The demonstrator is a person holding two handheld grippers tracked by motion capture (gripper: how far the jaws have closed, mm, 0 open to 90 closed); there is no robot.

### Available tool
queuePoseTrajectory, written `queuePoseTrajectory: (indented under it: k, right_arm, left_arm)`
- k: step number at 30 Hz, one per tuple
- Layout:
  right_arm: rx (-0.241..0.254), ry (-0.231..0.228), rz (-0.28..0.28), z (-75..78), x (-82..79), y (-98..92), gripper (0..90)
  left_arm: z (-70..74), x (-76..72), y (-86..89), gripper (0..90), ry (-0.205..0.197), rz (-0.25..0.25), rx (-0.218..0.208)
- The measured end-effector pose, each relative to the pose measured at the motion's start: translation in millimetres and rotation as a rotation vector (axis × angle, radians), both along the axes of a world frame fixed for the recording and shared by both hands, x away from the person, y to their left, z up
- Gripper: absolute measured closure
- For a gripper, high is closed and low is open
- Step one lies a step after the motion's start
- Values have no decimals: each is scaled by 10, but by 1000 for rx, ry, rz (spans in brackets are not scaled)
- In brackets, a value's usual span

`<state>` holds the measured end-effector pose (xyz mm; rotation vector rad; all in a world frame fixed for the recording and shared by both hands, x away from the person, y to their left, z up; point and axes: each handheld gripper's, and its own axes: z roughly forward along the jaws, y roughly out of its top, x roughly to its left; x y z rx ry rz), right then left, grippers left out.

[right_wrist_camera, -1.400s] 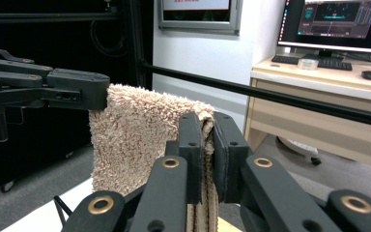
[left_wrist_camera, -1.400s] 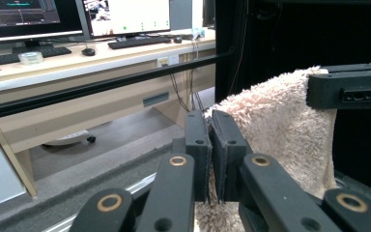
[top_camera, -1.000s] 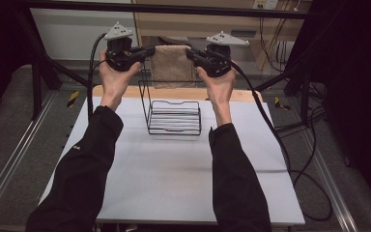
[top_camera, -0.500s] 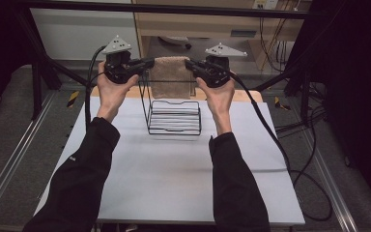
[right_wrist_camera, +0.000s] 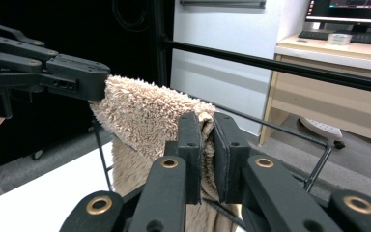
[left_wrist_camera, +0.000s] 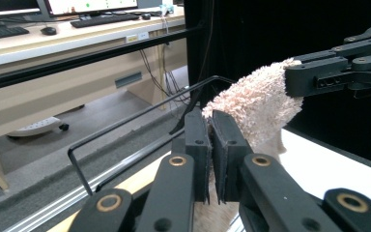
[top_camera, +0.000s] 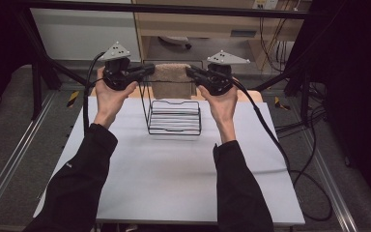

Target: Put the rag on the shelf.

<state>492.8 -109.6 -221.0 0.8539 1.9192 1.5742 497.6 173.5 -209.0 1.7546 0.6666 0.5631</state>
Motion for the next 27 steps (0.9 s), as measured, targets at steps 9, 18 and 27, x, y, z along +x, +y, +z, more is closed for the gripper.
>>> queuePoseTrajectory:
  k: [9, 18, 27]
  right_arm:
    - [-24, 1, 13, -36, -79, -8, 823]
    - [-26, 17, 35, -115, -129, -29, 819]
    - [-41, 24, 50, -168, -143, -34, 821]
  left_arm:
    - [-38, -95, 12, 850, 21, -14, 19]
    - [-122, -147, 20, 834, 60, -22, 32]
    - [-162, -183, 20, 808, 83, -23, 52]
